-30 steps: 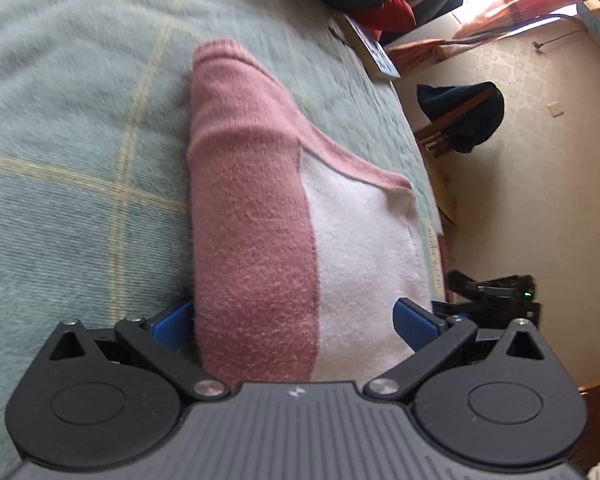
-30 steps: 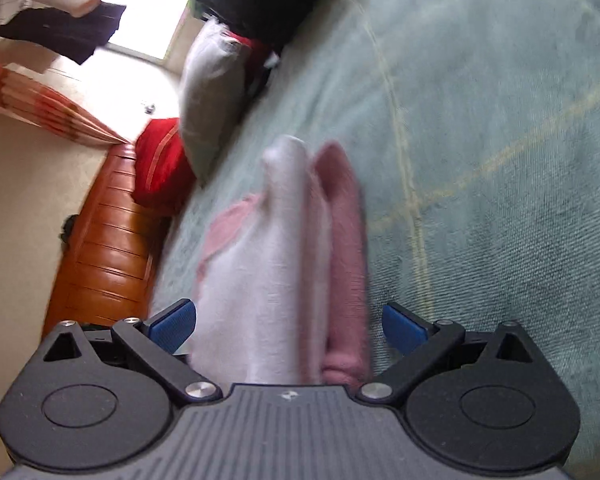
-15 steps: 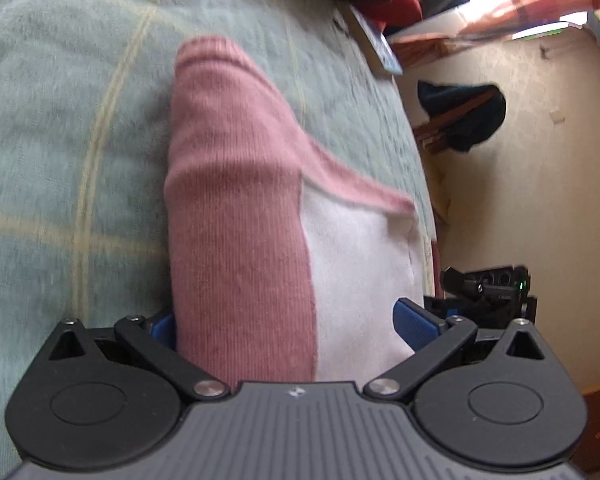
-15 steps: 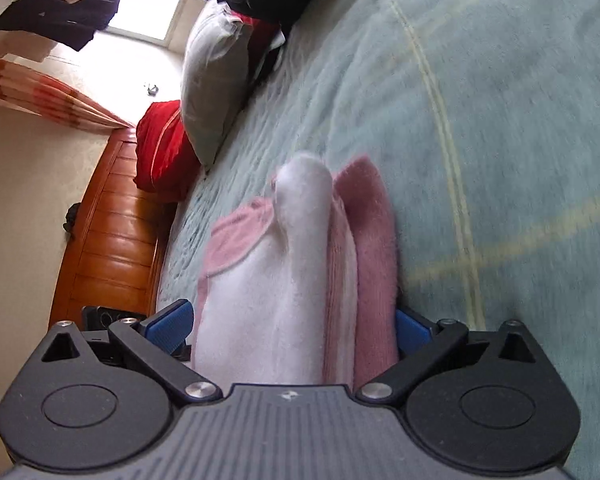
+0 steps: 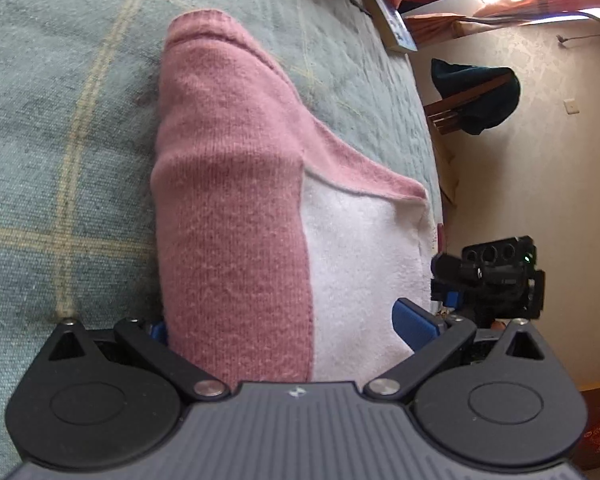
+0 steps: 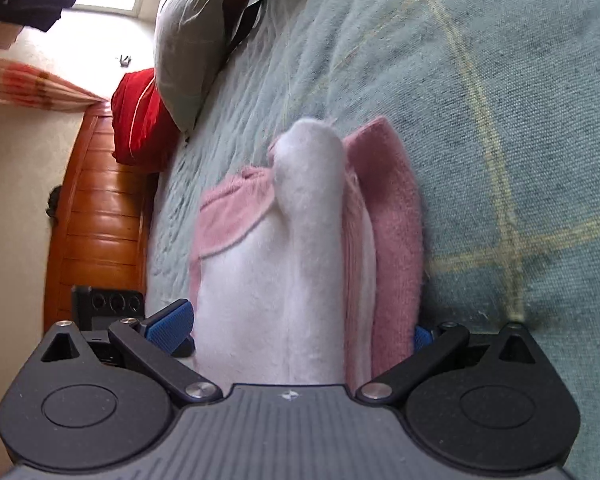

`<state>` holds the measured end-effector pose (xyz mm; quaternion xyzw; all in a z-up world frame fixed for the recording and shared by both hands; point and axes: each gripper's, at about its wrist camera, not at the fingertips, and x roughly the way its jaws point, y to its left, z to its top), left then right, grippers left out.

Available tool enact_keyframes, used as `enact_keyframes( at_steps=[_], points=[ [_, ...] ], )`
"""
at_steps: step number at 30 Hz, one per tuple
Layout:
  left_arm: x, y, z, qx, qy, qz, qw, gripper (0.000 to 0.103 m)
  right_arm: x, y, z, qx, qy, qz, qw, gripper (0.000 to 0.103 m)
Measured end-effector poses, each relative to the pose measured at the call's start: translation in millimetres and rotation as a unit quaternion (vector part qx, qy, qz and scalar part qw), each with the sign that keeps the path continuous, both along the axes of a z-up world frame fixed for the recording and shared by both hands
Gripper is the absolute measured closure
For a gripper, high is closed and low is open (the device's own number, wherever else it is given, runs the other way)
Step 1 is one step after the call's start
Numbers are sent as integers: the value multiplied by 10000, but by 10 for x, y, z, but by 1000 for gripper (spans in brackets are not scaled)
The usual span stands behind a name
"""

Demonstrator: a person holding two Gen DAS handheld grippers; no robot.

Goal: Fold clothes

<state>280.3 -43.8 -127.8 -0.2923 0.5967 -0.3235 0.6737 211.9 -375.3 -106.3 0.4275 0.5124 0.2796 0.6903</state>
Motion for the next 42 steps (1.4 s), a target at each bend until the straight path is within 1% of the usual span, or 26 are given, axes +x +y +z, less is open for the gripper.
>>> enact_keyframes(
  at_steps=[5,7,11,14,17,18,20,22,25,29,31,37,42],
  points=[
    [-199,142,-19,-287,152,-70,9994,1,-101,-15,-37,204,-56,155,9997,0],
    [-159,165,-53,-362,208,-22,9991,1,-125,-19,-55,293,-83,201,9993,0],
    [-10,112,-97,-438,323,192,9983,2,54,-58,-139,667,-61,75,9977,0],
    [-30,90,-78,-378,239,302,9985,2,125,-39,-183,815,-69,51,9966,0],
    [-125,103,-40,-418,42,181,9990,2,56,-49,-180,853,-280,101,9959,0],
    [-133,109,-48,-442,24,173,9989,2,38,-60,-186,881,-336,99,9955,0],
    [-76,100,-99,-471,132,323,9983,2,84,-66,-220,967,-289,-9,9949,0],
    [-34,94,-95,-445,262,414,9978,2,143,-38,-217,944,-206,-51,9953,0],
    [-75,82,-17,-358,172,335,9986,2,159,53,-132,763,-249,-7,9968,0],
    [-88,133,21,-658,224,437,9966,2,138,132,-49,863,-331,-37,9957,0],
    [-84,143,46,-740,258,459,9959,2,127,135,-27,931,-347,-77,9950,0],
    [-116,113,229,-817,70,353,9960,2,91,178,78,929,-450,-102,9946,0],
    [-164,192,364,-766,-44,383,9963,2,65,234,148,927,-454,-61,9946,0]
  ],
)
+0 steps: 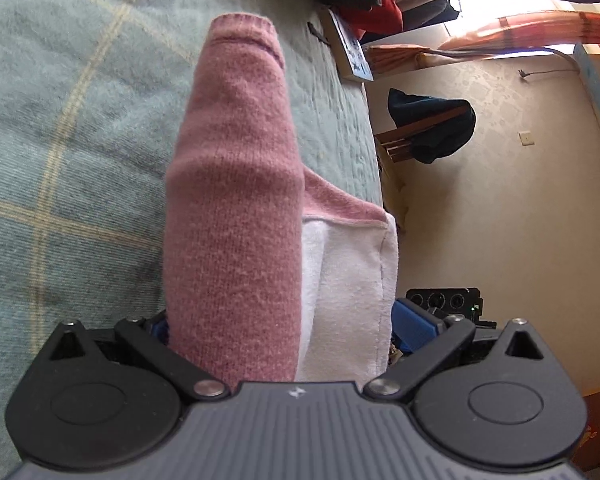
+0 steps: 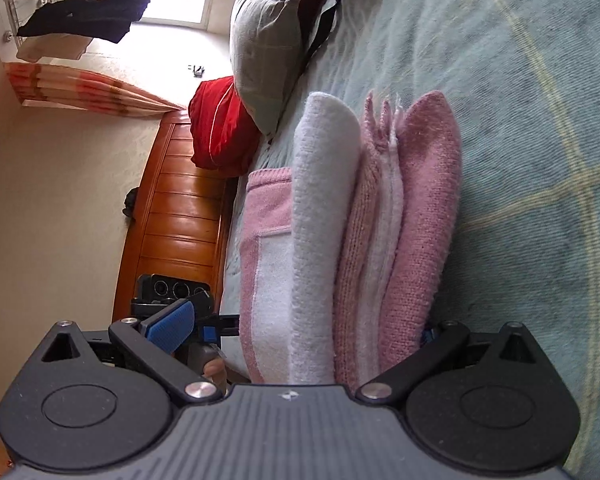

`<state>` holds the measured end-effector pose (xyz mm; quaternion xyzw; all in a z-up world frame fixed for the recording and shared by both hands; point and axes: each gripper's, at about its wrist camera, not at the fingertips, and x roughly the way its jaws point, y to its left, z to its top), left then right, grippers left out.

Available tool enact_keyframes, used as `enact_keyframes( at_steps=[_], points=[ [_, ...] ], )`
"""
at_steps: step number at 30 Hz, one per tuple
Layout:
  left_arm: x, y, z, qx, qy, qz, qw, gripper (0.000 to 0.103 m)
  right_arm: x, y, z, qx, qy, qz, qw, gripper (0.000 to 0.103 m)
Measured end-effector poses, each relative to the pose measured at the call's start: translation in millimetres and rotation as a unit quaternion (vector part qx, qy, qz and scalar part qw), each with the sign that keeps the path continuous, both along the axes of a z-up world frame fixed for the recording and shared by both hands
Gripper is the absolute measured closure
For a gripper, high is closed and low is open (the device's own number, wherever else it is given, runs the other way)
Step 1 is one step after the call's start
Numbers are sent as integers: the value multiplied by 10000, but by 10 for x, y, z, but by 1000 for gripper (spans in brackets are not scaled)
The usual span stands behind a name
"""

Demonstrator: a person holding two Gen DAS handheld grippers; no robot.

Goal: Fold clothes

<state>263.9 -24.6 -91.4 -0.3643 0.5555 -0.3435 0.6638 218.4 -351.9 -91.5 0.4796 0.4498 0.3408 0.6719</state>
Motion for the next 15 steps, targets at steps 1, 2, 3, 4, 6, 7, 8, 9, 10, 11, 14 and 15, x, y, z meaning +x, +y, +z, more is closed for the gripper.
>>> enact_keyframes(
  at_steps=[1,2,3,4,6,7,8,9,10,11,14,15],
  points=[
    [0,20,22,-8,-14,27,10000,2,-8,15,11,-4,-10,15,10000,0],
    [-12,57,44,-17,-37,52,10000,2,-8,49,31,-11,-28,32,10000,0],
    [-23,95,67,-24,-62,76,9999,2,-5,86,51,-13,-46,50,10000,0],
    [-36,134,90,-21,-97,98,9999,2,-2,117,69,-9,-61,70,10000,0],
    [-61,218,138,-27,-164,146,9998,2,12,196,112,-17,-101,119,9999,0],
    [-73,262,157,-28,-188,164,9997,2,22,242,135,-29,-122,150,9998,0],
    [-83,308,171,-28,-205,196,9996,2,34,291,158,-46,-140,186,9997,0],
    [-96,358,188,-30,-227,227,9995,2,47,341,182,-64,-158,222,9996,0],
    [-105,410,202,-31,-252,253,9994,2,59,390,205,-82,-176,258,9995,0],
    [-120,473,213,-36,-268,289,9992,2,73,444,227,-100,-192,294,9993,0],
    [-147,656,258,-46,-329,398,9987,2,132,649,292,-150,-233,408,9988,0],
    [-157,726,275,-45,-356,441,9984,2,155,728,316,-165,-248,449,9985,0]
  ],
)
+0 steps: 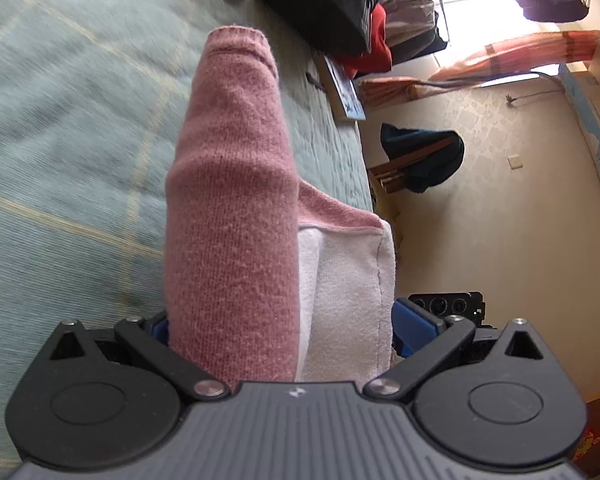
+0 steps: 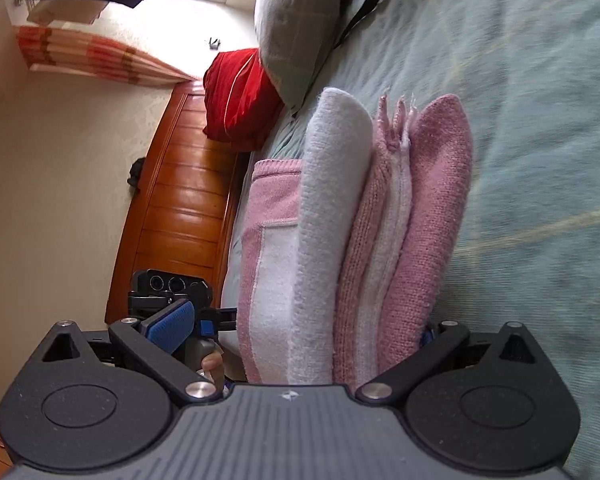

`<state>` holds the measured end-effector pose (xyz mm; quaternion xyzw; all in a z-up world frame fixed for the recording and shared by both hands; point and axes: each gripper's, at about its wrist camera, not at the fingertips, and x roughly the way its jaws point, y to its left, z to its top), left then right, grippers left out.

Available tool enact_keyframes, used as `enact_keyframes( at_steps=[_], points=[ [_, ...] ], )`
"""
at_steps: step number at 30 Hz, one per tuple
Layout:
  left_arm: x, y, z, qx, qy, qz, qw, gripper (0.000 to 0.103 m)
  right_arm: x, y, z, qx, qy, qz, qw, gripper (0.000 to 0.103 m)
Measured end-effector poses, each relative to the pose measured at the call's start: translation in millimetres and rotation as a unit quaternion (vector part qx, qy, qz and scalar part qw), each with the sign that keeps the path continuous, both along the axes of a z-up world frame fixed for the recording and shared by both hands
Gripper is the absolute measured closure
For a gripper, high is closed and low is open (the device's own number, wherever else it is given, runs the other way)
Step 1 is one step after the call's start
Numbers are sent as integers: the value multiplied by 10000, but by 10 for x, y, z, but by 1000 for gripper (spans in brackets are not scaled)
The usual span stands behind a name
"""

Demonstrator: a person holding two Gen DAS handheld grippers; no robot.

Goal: Fold clothes

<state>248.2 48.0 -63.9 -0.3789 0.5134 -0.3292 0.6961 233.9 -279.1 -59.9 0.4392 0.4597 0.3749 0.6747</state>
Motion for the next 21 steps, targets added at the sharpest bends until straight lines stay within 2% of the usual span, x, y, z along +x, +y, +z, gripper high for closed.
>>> enact_keyframes(
  at_steps=[8,21],
  points=[
    [-99,694,160,167,-195,338,9991,2,209,727,172,-109,-118,406,9990,0],
    [-266,2107,201,544,-169,1365,9890,2,688,2453,264,-164,-298,1529,9876,0]
  ],
)
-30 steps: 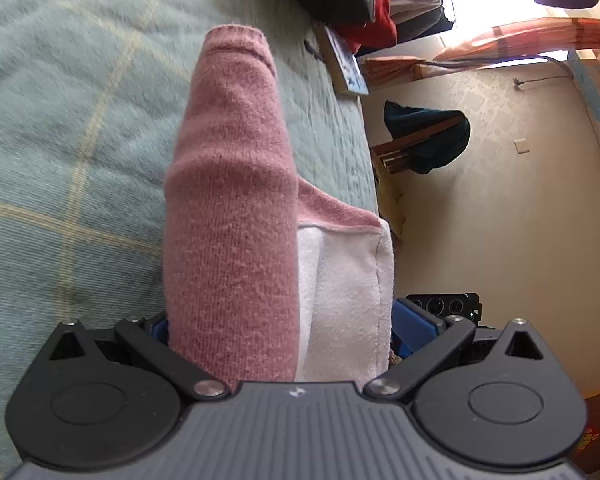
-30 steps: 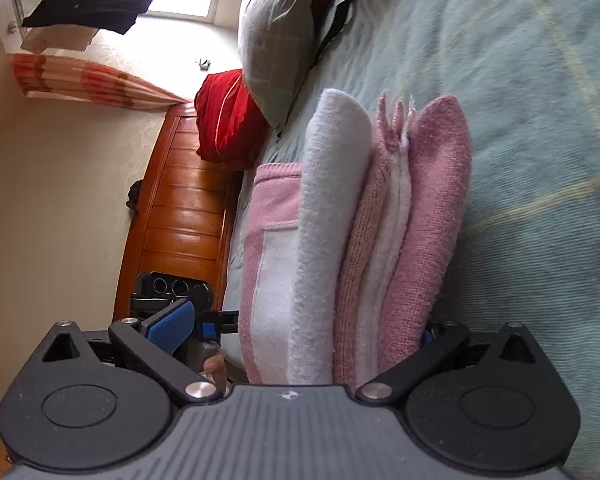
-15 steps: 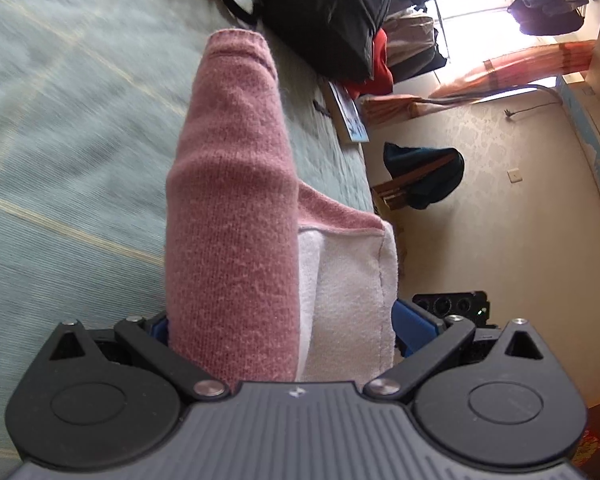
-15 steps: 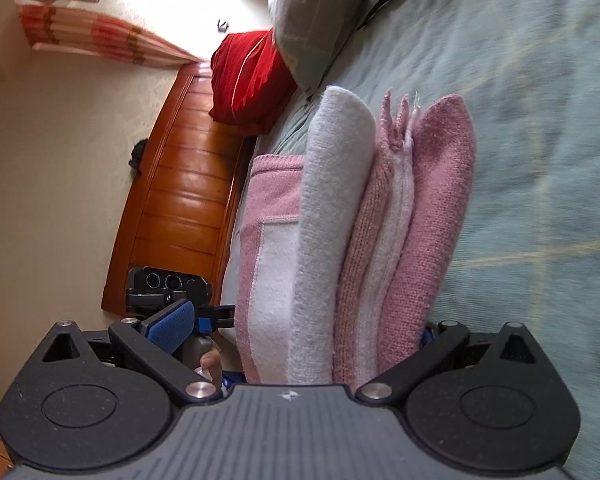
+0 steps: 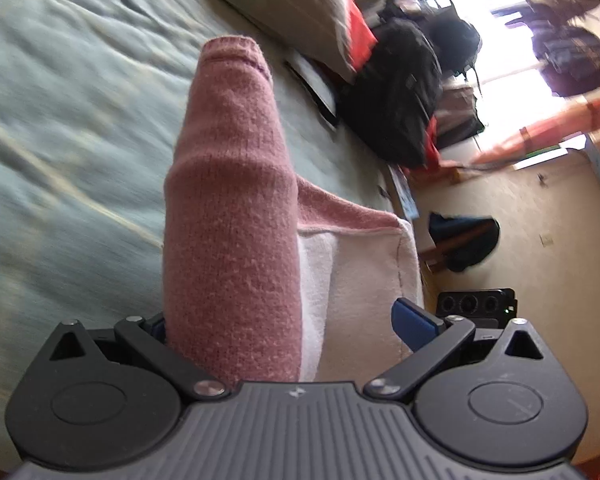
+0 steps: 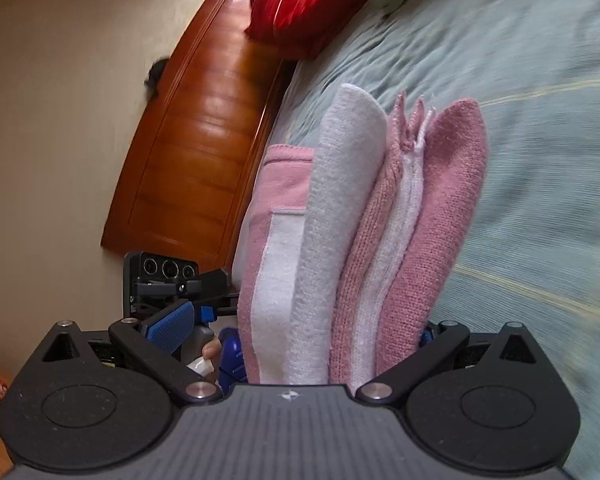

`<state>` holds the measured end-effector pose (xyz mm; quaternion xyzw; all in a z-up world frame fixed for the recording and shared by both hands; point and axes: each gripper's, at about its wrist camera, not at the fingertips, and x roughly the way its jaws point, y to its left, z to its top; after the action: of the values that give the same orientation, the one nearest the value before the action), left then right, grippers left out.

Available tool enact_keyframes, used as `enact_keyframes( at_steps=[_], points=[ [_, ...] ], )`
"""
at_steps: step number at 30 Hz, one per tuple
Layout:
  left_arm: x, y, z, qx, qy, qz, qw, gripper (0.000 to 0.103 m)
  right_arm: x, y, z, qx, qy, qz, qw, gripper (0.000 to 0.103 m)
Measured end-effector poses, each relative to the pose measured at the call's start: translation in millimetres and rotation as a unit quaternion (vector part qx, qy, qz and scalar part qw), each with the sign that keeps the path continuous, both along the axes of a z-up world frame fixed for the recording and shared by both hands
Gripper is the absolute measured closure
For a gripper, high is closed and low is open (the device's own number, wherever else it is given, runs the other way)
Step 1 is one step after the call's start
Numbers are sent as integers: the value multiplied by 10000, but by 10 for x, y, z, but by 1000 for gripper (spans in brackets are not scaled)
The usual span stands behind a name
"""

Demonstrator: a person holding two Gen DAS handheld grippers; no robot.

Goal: Fold clothes

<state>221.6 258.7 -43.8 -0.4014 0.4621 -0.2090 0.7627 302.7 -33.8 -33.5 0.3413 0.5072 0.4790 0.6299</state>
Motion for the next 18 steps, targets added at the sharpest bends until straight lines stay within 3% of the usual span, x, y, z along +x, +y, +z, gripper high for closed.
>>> enact_keyframes(
  at_steps=[13,18],
  points=[
    [69,1088,-51,123,-11,927,9956,2,324,1270,-115,-73,-147,812,9966,0],
    [219,1442,-33,212,-89,1217,9923,2,423,1657,-100,-25,-394,810,9959,0]
  ],
)
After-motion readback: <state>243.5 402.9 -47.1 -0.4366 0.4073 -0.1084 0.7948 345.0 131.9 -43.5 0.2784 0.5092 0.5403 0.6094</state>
